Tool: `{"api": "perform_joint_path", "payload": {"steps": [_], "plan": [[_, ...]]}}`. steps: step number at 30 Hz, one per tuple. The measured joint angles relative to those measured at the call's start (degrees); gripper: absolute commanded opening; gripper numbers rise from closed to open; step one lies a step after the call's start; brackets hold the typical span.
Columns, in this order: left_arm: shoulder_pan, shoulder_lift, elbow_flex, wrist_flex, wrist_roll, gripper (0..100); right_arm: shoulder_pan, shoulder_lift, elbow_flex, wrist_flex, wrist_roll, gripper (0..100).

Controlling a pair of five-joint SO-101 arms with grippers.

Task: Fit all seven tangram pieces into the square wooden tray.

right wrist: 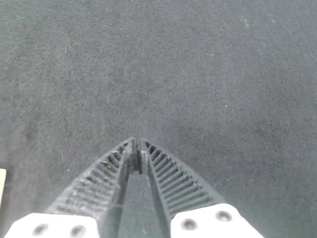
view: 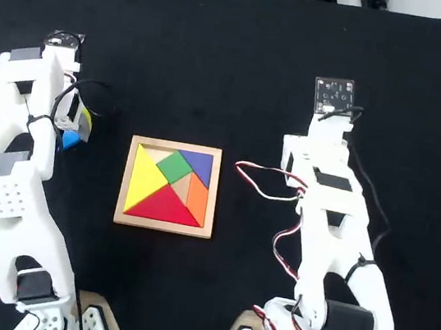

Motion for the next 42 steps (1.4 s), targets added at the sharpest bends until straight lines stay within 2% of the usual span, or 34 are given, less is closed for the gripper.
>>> {"api": "perform_joint_path", "payload": {"steps": [13,19,23,29,32,34,37,42], "plan": [[0.0,0.0,0.0,0.0,0.0,20,0.0,0.0,0.0,0.0,0.0,1.1],[0.0,0.0,0.0,0.0,0.0,2,0.0,0.0,0.0,0.0,0.0,1.1],[0.0,0.0,0.0,0.0,0.0,8,0.0,0.0,0.0,0.0,0.0,1.1],[0.0,0.0,0.0,0.0,0.0,9,0.0,0.0,0.0,0.0,0.0,1.1],[0.0,0.0,0.0,0.0,0.0,16,0.0,0.0,0.0,0.0,0.0,1.1],[0.0,0.0,-1.05,0.44,-2.46,21,0.0,0.0,0.0,0.0,0.0,1.1],[0.0,0.09,-6.77,5.36,-8.18,21,0.0,0.0,0.0,0.0,0.0,1.1],[-0.7,0.09,-21.19,19.34,-15.74,21,0.0,0.0,0.0,0.0,0.0,1.1]]}}
